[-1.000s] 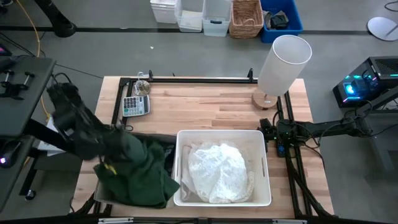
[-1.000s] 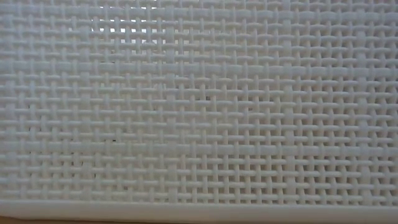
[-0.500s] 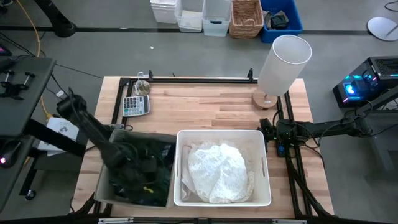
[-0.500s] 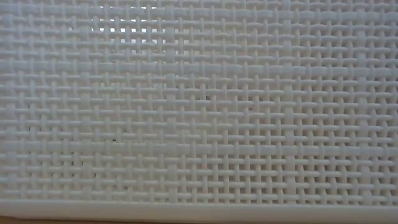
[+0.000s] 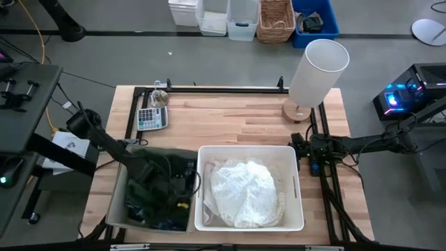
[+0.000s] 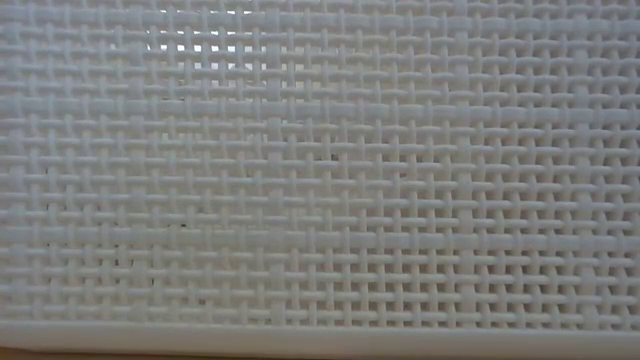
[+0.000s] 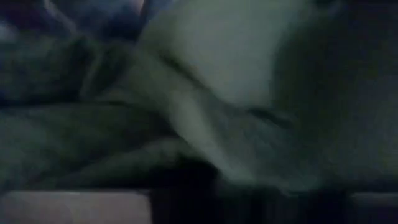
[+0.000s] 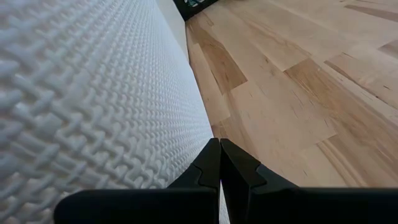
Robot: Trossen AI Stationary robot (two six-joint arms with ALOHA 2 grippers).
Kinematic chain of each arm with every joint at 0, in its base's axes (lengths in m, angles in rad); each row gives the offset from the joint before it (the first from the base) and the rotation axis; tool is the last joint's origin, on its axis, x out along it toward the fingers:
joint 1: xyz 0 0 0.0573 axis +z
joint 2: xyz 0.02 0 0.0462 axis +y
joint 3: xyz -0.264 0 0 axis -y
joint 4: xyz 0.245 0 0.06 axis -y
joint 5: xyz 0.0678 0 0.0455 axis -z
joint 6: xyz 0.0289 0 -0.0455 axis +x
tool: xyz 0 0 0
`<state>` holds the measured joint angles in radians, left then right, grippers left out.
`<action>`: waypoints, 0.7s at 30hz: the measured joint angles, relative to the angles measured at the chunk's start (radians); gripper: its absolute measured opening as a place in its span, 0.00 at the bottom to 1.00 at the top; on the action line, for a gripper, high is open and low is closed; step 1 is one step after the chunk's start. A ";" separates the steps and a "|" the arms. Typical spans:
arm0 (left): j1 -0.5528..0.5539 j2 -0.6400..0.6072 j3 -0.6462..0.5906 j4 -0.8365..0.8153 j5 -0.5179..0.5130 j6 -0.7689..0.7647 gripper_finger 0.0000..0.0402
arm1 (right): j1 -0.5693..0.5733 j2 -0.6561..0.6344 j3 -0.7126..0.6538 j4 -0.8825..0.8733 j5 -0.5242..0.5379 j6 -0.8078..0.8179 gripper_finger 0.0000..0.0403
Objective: Sort clothes
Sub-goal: Put the green shirt into the white laundry organizer
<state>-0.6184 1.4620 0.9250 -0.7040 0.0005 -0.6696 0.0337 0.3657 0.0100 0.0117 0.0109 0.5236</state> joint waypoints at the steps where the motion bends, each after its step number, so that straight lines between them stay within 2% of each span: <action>1: 0.010 -0.017 0.028 -0.018 0.000 0.021 0.27 | 0.000 0.000 0.000 0.000 0.000 0.000 0.00; 7: 0.031 -0.119 0.239 -0.156 -0.013 0.171 0.46 | 0.000 0.000 0.000 0.000 0.000 0.000 0.00; 11: 0.032 -0.181 0.336 -0.236 -0.015 0.220 0.55 | 0.000 0.000 0.000 0.000 0.000 0.000 0.00; 17: 0.032 -0.284 0.347 -0.293 -0.021 0.184 0.57 | 0.000 0.000 0.000 0.000 0.000 0.000 0.00; 21: 0.018 -0.347 0.349 -0.299 -0.070 0.163 0.56 | 0.000 0.000 0.000 0.000 0.000 0.000 0.00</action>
<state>-0.6003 1.1145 1.2737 -1.0034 -0.0695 -0.5069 0.0338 0.3658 0.0101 0.0120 0.0109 0.5236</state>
